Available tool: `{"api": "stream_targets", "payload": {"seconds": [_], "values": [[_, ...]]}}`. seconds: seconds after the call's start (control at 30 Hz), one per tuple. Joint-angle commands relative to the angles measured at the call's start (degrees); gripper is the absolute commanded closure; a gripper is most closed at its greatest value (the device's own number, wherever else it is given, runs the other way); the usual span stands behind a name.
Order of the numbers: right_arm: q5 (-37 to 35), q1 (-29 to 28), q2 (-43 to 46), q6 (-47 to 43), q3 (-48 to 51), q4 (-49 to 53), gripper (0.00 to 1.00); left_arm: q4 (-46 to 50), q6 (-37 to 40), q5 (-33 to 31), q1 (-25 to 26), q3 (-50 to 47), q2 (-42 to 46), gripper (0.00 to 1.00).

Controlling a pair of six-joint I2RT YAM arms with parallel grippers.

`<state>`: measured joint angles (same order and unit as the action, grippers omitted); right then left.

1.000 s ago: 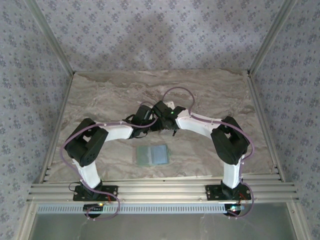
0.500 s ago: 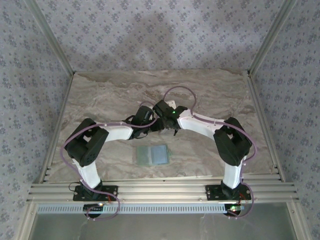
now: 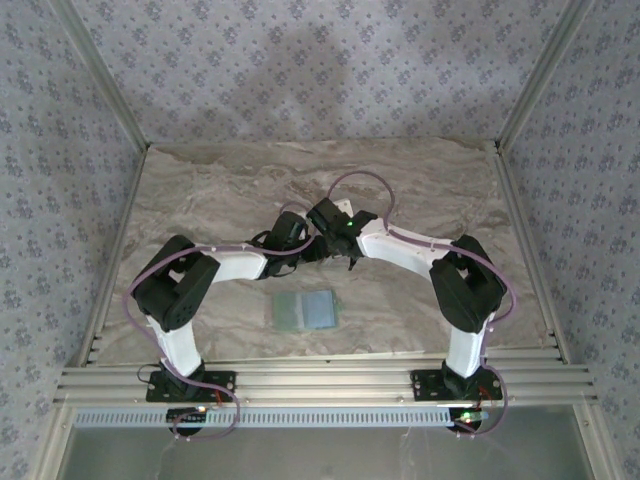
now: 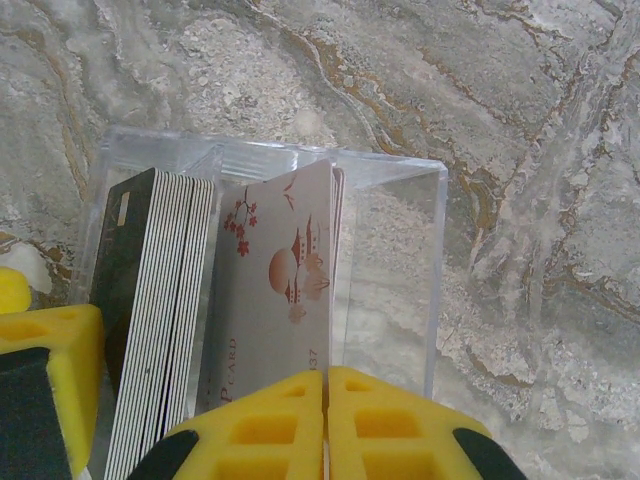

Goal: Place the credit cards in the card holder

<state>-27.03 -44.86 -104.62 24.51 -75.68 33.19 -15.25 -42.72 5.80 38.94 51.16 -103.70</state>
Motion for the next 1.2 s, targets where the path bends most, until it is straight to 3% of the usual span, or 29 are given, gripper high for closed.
{"api": "stream_targets", "payload": {"seconds": [0.0,0.2,0.4,1.0,1.17], "values": [[-1.3,0.5,2.0,-0.3,1.0,2.1,0.91,5.4,0.2,-1.3,-0.8,-1.7,-3.3,0.59],[-1.7,0.6,3.2,-0.5,1.0,2.5,1.00,5.0,-0.2,-0.9,-1.1,-1.9,-3.6,0.60],[-0.3,0.6,4.7,-0.9,1.6,2.0,1.00,5.0,-0.1,-0.7,-1.3,-1.8,-4.1,0.59],[14.9,5.1,12.1,-0.2,6.5,-4.8,1.00,4.0,-0.3,0.4,-1.9,-1.9,-5.1,0.60],[15.6,6.0,13.8,0.1,6.8,-4.6,1.00,3.6,-0.3,0.6,-2.0,-2.1,-5.3,0.60]]}}
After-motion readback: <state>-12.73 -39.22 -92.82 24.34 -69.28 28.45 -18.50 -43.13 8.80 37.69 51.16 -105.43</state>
